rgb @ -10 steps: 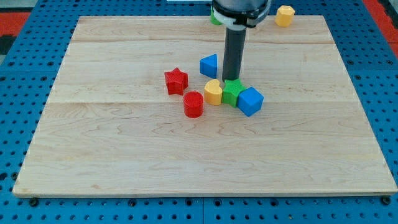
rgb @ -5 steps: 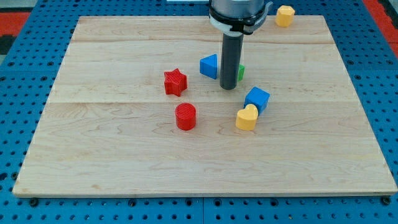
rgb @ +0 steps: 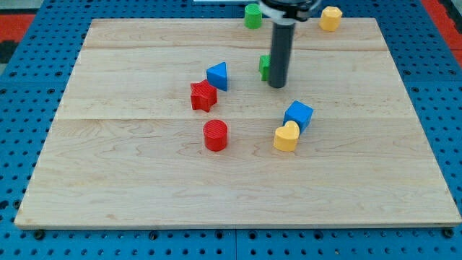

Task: Place the green star diagonal to the green circle

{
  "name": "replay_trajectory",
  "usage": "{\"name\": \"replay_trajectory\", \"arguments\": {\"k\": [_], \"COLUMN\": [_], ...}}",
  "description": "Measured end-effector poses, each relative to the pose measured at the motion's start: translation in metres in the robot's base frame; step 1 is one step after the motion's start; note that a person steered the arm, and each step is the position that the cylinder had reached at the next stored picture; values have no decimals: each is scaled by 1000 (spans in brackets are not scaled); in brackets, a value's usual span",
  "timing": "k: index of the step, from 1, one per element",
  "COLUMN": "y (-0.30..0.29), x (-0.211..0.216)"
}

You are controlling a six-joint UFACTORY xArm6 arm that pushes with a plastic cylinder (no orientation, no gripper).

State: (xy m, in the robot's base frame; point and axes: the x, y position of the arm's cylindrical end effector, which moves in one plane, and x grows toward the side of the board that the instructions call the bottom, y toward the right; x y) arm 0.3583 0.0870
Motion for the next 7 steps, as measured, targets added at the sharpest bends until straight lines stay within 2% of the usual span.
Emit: {"name": "replay_trajectory", "arguments": {"k": [1, 2, 3, 4, 6, 7], "y": [-3, -3, -29, -35, -81, -82], "x": [-58, -39, -47, -84, -116, -124]}}
